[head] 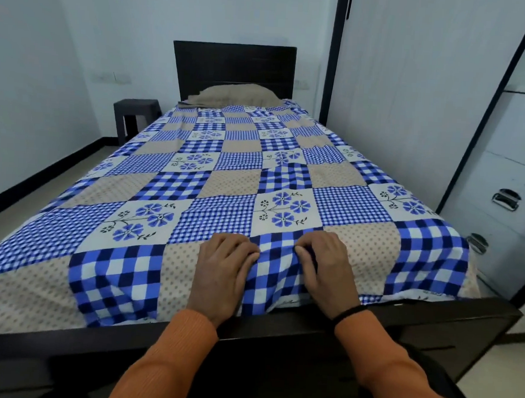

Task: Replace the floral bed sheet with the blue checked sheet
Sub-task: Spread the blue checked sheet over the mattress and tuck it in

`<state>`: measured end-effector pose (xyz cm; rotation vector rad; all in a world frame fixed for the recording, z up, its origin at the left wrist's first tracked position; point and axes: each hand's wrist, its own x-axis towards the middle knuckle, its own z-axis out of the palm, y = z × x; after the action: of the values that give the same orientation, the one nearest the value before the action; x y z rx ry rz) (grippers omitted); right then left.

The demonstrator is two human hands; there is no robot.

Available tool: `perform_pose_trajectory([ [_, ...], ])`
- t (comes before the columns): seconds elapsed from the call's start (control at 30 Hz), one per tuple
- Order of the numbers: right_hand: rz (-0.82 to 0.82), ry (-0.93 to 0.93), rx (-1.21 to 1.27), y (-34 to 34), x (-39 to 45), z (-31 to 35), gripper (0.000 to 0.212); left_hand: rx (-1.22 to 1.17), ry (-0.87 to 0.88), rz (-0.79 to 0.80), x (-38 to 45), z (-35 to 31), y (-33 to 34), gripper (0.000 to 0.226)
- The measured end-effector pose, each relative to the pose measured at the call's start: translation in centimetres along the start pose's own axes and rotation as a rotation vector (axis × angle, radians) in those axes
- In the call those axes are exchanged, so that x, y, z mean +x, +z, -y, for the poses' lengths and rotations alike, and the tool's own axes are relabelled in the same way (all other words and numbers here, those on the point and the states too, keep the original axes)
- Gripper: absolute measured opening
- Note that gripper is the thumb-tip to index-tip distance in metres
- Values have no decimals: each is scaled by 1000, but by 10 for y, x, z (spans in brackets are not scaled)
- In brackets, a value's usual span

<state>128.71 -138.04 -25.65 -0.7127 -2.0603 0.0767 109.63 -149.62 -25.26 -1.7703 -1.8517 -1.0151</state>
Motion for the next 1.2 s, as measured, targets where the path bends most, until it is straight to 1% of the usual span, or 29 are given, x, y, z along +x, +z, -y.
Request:
perform_pose_trajectory([
  [0.1, -33, 18, 33, 0, -2, 5, 16, -25, 43, -6, 2, -3, -1, 11],
  [0.2, -33, 55, 74, -7, -2, 10, 16, -96, 39, 14, 2, -10, -6, 17],
  [0.27, 22, 57, 115, -22, -8, 12, 14, -153, 58, 68, -8, -16, -13, 22],
  [0.3, 76, 16, 122, -32, -14, 12, 14, -184, 80, 107, -15, -18, -17, 22],
  [0.4, 242, -114, 47, -48, -27, 7, 22, -199, 146, 175, -31, -12, -20, 12],
  [0.47, 271, -90, -12, -45, -25, 5, 26, -161, 150, 239, -31, -2, -19, 11],
  [0.53, 277, -58, -23, -35, -18, 14, 22, -104, 148, 263, -30, 14, -26, 13],
  [0.6, 274, -92, -7, -22, -7, 31, 26, -2, 83, 223, -29, 39, -45, 21],
  [0.7, 326, -179, 56, 7, 14, 67, 40, 131, -117, 195, -36, 102, -91, 51],
  [0.73, 353, -214, 54, 19, 22, 77, 45, 164, -136, 199, -40, 123, -109, 54],
  [0.77, 372, -253, 34, 31, 29, 86, 48, 181, -144, 215, -43, 142, -127, 53],
  [0.8, 383, -290, 13, 44, 35, 93, 45, 178, -153, 231, -47, 157, -143, 49],
  [0.9, 352, -288, 78, 70, 42, 104, 18, 176, -142, 234, -52, 180, -166, 20],
  [0.93, 332, -275, 104, 73, 42, 105, 15, 183, -126, 244, -52, 184, -167, 15],
  [1.0, 314, -253, 120, 74, 45, 107, 17, 176, -79, 278, -46, 183, -169, 14],
  [1.07, 326, -205, 191, 63, 47, 115, 17, 118, -57, 321, -38, 182, -178, 22],
  [1.13, 393, -199, 254, 51, 45, 127, 19, 126, -28, 403, -34, 185, -196, 22],
  [1.2, 508, -275, 214, 42, 38, 143, 26, 152, -8, 510, -36, 192, -212, 17],
])
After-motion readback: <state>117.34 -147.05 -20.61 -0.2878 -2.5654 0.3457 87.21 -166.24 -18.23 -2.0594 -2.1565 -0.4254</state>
